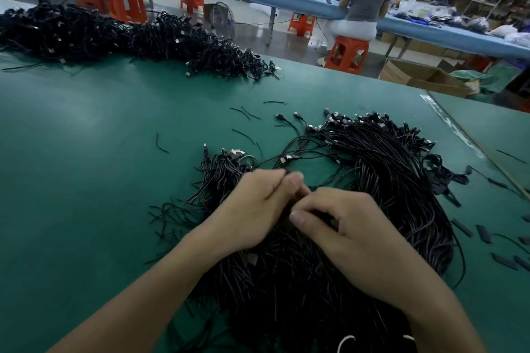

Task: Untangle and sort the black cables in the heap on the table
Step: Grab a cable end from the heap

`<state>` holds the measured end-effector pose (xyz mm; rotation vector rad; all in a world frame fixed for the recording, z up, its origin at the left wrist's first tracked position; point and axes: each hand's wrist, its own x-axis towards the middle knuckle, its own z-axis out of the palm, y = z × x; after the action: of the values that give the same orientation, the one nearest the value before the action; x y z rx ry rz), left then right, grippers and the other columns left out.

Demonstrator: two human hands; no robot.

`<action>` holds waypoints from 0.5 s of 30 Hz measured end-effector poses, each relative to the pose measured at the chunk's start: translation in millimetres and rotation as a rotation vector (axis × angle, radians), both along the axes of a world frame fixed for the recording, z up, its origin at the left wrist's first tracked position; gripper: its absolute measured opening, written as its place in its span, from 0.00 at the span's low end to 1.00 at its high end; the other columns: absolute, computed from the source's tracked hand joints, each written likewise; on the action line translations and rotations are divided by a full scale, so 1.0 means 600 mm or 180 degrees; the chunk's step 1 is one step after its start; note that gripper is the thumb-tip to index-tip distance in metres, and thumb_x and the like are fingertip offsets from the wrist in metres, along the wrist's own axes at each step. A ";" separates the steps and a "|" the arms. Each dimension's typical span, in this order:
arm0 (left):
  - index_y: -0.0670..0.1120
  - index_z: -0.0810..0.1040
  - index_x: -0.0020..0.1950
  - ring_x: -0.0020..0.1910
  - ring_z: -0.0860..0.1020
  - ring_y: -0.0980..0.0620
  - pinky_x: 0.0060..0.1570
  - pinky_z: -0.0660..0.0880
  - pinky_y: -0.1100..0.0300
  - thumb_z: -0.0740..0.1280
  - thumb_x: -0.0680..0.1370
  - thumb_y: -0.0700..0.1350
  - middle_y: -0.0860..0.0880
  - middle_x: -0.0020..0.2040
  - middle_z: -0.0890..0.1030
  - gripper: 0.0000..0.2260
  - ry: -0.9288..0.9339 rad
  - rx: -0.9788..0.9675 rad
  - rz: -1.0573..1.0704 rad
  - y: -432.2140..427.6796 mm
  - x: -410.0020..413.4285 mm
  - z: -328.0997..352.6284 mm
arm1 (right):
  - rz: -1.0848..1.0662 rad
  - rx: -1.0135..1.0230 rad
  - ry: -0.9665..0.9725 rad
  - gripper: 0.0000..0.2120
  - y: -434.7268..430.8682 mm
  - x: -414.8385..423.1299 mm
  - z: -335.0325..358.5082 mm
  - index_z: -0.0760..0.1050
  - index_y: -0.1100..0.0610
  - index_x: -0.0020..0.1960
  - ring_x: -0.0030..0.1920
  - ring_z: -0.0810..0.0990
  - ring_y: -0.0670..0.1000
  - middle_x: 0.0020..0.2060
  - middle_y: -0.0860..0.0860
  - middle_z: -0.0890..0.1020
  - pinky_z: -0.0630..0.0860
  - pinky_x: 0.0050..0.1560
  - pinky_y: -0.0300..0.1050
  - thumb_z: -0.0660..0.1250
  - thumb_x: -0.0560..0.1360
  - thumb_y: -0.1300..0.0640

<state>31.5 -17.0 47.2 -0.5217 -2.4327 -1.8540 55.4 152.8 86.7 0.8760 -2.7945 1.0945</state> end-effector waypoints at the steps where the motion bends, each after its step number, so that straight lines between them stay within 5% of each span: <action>1: 0.40 0.79 0.40 0.31 0.78 0.51 0.33 0.75 0.55 0.56 0.84 0.52 0.49 0.32 0.80 0.22 -0.0157 -0.0064 -0.0220 0.002 0.004 0.002 | -0.0052 -0.0113 0.0078 0.05 0.004 -0.003 0.004 0.81 0.48 0.41 0.40 0.79 0.45 0.37 0.43 0.80 0.72 0.40 0.34 0.70 0.76 0.50; 6: 0.48 0.77 0.28 0.18 0.69 0.55 0.22 0.67 0.68 0.49 0.79 0.67 0.52 0.20 0.72 0.32 -0.1076 0.0289 -0.0815 0.002 0.021 0.021 | -0.0317 -0.1062 0.0169 0.03 0.012 -0.015 0.012 0.81 0.49 0.40 0.36 0.80 0.46 0.34 0.46 0.83 0.73 0.38 0.33 0.74 0.72 0.53; 10: 0.49 0.69 0.29 0.17 0.63 0.57 0.20 0.62 0.69 0.54 0.82 0.61 0.53 0.20 0.66 0.26 -0.1280 0.1002 -0.1410 -0.010 0.018 0.025 | -0.0223 -0.1705 -0.0289 0.06 0.014 -0.026 0.002 0.80 0.54 0.42 0.39 0.82 0.49 0.39 0.51 0.85 0.78 0.43 0.40 0.72 0.69 0.52; 15: 0.50 0.65 0.29 0.21 0.70 0.55 0.23 0.67 0.67 0.56 0.82 0.57 0.49 0.25 0.72 0.23 -0.1511 0.1444 -0.1561 -0.012 0.012 0.019 | 0.0100 -0.1932 -0.0990 0.08 0.017 -0.029 -0.011 0.78 0.55 0.42 0.41 0.83 0.49 0.39 0.52 0.85 0.80 0.44 0.41 0.73 0.71 0.52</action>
<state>38.4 -24.1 58.4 -0.7612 -2.1102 -2.9238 37.9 162.8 80.1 0.7217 -2.3870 2.0749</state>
